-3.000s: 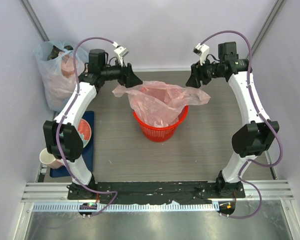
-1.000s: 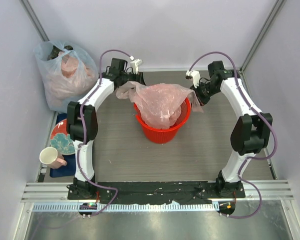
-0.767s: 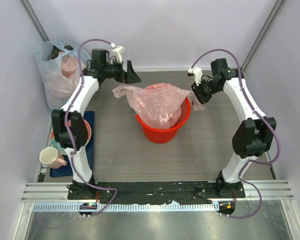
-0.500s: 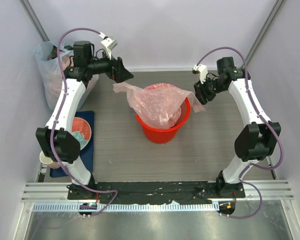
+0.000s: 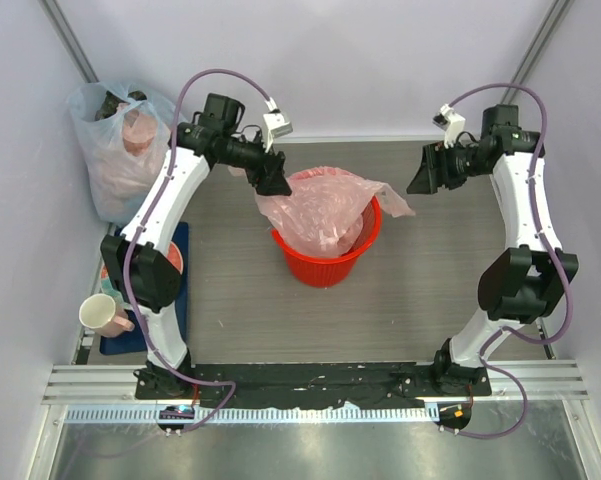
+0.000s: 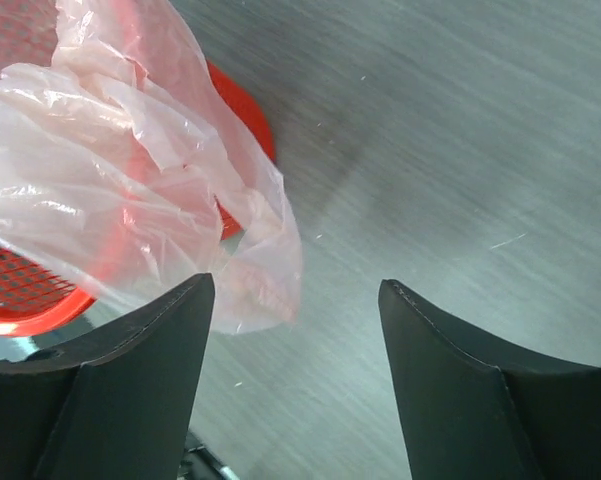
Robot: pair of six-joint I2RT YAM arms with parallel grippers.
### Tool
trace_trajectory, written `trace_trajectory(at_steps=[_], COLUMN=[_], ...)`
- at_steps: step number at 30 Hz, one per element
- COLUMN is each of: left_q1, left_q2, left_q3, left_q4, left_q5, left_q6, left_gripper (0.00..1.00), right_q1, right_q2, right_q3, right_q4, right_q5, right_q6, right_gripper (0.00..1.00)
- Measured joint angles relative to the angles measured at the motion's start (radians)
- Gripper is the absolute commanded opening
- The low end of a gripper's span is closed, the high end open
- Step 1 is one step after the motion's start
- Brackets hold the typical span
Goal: Put the trash bags into the trash bin
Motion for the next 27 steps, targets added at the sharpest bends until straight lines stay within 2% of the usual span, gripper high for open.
trace_trajectory(at_steps=[2, 5, 6, 10, 14, 18, 27], left_q1=[0.000, -0.004, -0.006, -0.026, -0.051, -0.073, -0.126], left_q2=[0.007, 0.000, -0.005, -0.055, -0.158, -0.237, -0.347], left_q3=[0.000, 0.000, 0.000, -0.049, -0.164, -0.234, -0.384], left_q4=[-0.063, -0.140, -0.164, -0.212, -0.204, -0.196, -0.125], left_q5=[-0.002, 0.005, 0.006, 0.018, 0.022, 0.012, -0.037], left_q6=[0.037, 0.087, 0.100, 0.143, 0.148, 0.161, 0.174], left_gripper=[0.57, 0.39, 0.30, 0.20, 0.09, 0.02, 0.00], right_q1=[-0.021, -0.037, -0.037, -0.039, -0.048, -0.079, -0.107], right_q2=[0.000, 0.000, 0.000, 0.000, 0.018, 0.052, 0.066], right_q3=[-0.001, -0.019, -0.033, -0.099, -0.143, -0.178, -0.253], right_q4=[-0.034, -0.072, -0.081, -0.108, -0.134, -0.137, -0.098], right_q5=[-0.029, -0.070, -0.083, -0.135, -0.229, -0.331, -0.433], right_q6=[0.032, 0.071, 0.086, 0.142, 0.207, 0.264, 0.382], right_gripper=[0.73, 0.74, 0.74, 0.81, 0.81, 0.81, 0.82])
